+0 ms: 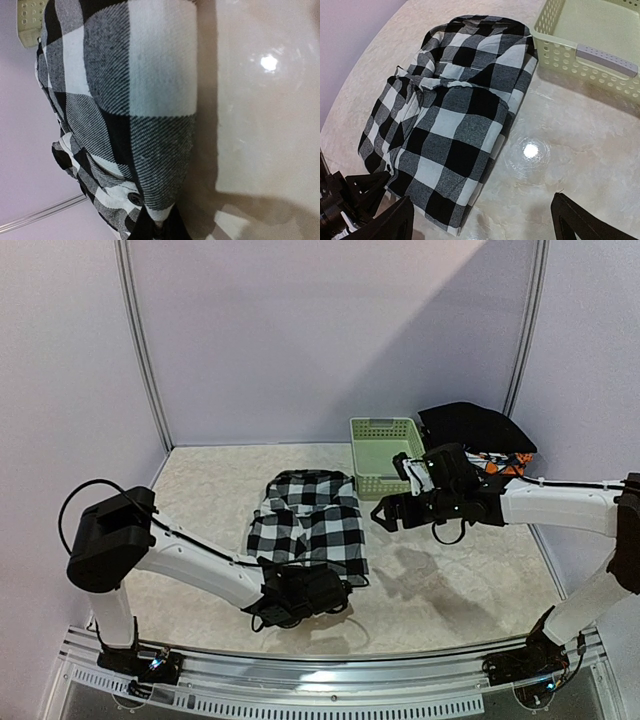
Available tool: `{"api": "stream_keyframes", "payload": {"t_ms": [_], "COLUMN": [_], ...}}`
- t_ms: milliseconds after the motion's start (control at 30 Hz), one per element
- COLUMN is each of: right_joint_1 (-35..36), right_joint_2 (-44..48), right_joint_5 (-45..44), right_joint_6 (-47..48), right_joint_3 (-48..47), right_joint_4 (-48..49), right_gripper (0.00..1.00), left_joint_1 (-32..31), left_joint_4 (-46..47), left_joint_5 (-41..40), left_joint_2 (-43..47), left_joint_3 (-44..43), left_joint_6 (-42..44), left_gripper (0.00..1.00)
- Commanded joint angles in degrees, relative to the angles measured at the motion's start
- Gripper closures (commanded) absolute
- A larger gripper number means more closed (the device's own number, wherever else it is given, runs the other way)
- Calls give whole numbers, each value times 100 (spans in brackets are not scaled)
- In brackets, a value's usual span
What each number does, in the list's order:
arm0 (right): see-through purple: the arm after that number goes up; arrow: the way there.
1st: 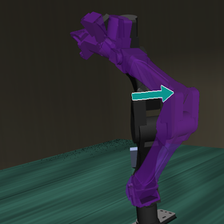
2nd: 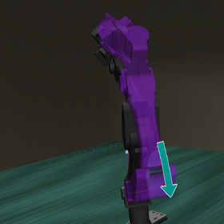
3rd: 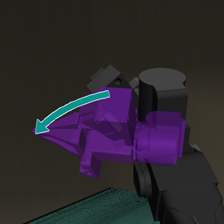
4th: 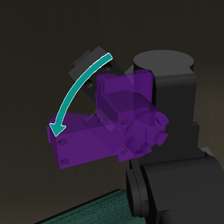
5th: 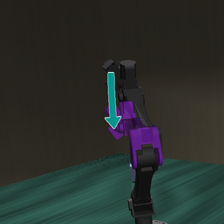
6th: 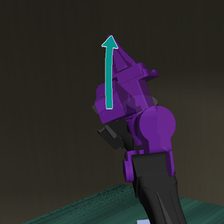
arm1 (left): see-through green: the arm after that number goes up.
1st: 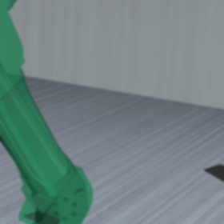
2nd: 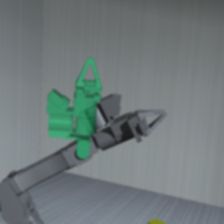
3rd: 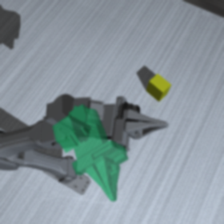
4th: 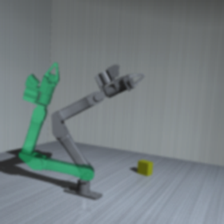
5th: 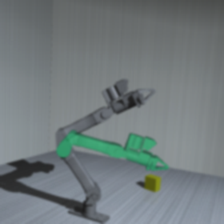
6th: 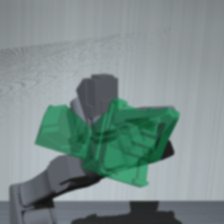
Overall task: Fold and stack the mixed laundry pile
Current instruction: Fold the 2/3-rectangle-folded shirt at the center of the board.
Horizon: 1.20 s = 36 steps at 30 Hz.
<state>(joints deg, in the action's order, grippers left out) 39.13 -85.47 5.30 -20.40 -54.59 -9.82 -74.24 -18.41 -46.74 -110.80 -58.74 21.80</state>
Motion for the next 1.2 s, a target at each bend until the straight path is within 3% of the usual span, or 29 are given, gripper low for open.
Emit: {"api": "stream_keyframes", "payload": {"t_ms": [0, 167, 500, 633, 933, 1167], "right_joint_1": [-39, -36, 347, 477, 1013, 1226], "right_joint_2": [-160, -246, -599, -801, -1453, -1792], "right_joint_5": [502, 1059, 2088, 2289, 2674, 2834], "right_joint_6": [164, 168, 244, 248, 300, 252], "right_joint_3": [-243, -329, -548, -584, -600, -387], "right_joint_4": [117, 233, 364, 427, 606, 853], "right_gripper": [5, 11, 37, 47, 81, 93], "left_joint_1": [-341, -814, -1703, -1856, -2062, -2053], "left_joint_4": [-715, -1575, -3077, -3438, -4006, -4221], "left_joint_5": [179, 406, 622, 673, 900, 767], "left_joint_2": [149, 533, 970, 1050, 1224, 1591], "left_joint_3": [-203, -384, -1023, -1263, -1715, -1932], "left_joint_6": [-335, -848, -1755, -1922, -2125, -2078], "left_gripper": [100, 100, 100, 100, 100, 100]}}
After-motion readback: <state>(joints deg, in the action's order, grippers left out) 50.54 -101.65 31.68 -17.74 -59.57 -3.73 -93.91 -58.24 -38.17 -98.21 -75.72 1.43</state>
